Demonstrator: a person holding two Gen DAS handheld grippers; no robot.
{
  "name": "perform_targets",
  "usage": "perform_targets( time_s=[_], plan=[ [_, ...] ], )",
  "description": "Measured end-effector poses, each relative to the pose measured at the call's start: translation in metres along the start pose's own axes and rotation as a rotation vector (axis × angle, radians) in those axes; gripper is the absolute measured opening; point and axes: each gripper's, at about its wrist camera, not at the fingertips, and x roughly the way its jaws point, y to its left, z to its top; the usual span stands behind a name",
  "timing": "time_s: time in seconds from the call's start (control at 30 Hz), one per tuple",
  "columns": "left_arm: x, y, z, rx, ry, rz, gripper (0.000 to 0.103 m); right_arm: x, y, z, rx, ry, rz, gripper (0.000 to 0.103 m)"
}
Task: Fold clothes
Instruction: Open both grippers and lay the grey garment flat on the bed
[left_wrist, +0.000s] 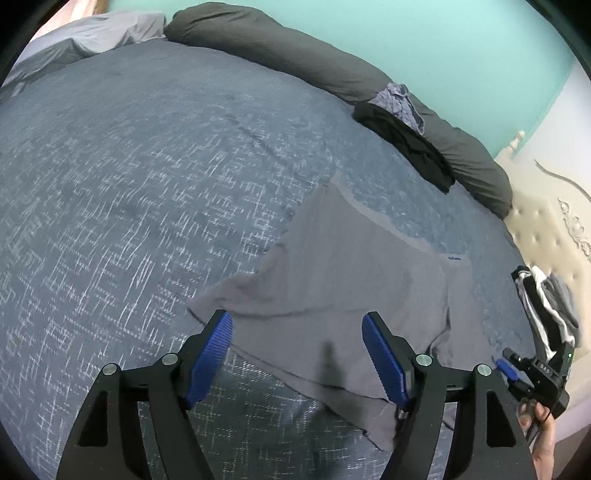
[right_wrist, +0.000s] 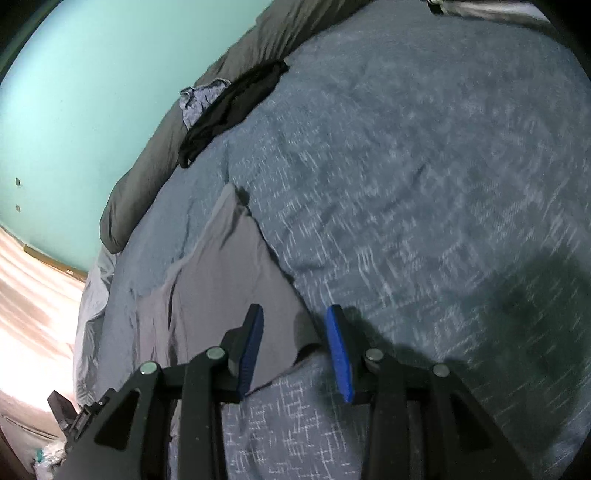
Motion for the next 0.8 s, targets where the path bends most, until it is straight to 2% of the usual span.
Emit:
perform_targets(
  time_s=[0.17,0.23,0.3,0.4,0.67,0.8],
  plan=[
    [0.005,0.005,-0.005,-0.026,0.005,0.001,0.081,0.006,0.003,-0.007,-0.009,0.013,-0.019,0.035],
    [0.003,0.003,-0.007,-0.019,-0.003,-0.002,0.082,0.007,0.006,-0.007,-0.027,0.014,-0.012,0.032],
    [0.0,0.001,-0.008,-0.003,-0.013,-0.004,0.082,0.009,0.002,-0.009,-0.021,0.018,-0.018,0.014],
    [-0.001,0.001,-0.01,-0.003,-0.01,-0.005,0.083,0.01,-0.007,-0.012,0.042,0.015,-0.002,0.006],
    [0.001,-0.001,-0.012,0.006,-0.001,-0.013,0.083,-0.002,-0.005,-0.01,0.039,-0.046,0.014,0.002],
    [0.001,-0.002,-0.011,0.01,-0.002,-0.01,0.083,-0.002,-0.008,-0.01,0.058,-0.041,0.001,0.002]
  ],
)
